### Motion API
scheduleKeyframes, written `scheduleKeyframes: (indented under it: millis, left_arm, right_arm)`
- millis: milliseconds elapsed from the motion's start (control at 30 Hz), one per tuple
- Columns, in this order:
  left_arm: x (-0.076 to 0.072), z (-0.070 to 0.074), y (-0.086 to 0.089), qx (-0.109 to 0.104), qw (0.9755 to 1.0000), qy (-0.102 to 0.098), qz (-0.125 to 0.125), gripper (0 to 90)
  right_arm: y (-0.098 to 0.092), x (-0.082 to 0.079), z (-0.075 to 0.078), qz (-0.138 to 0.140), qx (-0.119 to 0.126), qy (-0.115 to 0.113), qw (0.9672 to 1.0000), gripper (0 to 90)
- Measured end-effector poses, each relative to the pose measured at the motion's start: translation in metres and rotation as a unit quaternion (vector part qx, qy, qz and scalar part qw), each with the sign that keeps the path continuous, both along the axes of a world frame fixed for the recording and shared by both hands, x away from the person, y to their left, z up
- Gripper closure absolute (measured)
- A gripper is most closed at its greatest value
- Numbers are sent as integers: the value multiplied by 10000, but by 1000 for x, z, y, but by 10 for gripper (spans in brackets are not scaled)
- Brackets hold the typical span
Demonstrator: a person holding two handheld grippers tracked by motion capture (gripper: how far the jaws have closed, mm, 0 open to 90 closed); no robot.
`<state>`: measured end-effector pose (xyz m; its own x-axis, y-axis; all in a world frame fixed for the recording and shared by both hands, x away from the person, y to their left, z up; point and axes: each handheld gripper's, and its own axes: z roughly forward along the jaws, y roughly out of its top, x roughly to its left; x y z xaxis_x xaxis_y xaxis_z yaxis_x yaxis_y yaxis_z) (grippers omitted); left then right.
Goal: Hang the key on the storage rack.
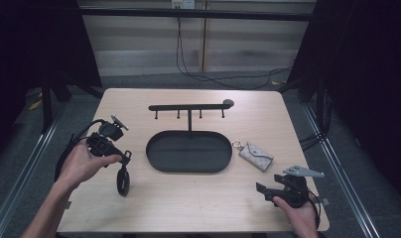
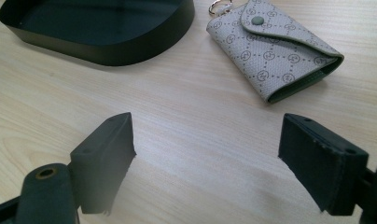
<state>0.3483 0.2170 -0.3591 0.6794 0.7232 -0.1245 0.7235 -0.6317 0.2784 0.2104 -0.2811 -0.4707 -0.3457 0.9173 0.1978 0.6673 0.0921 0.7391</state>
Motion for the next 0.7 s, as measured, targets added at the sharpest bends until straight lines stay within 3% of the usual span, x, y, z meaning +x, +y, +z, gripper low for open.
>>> scheduleKeyframes:
  millis: [700]
  left_arm:
    - [7, 30, -1, 137, 9999, -78, -26, 707]
  right_arm:
    - [0, 0, 0, -22, -8, 31, 10000, 173]
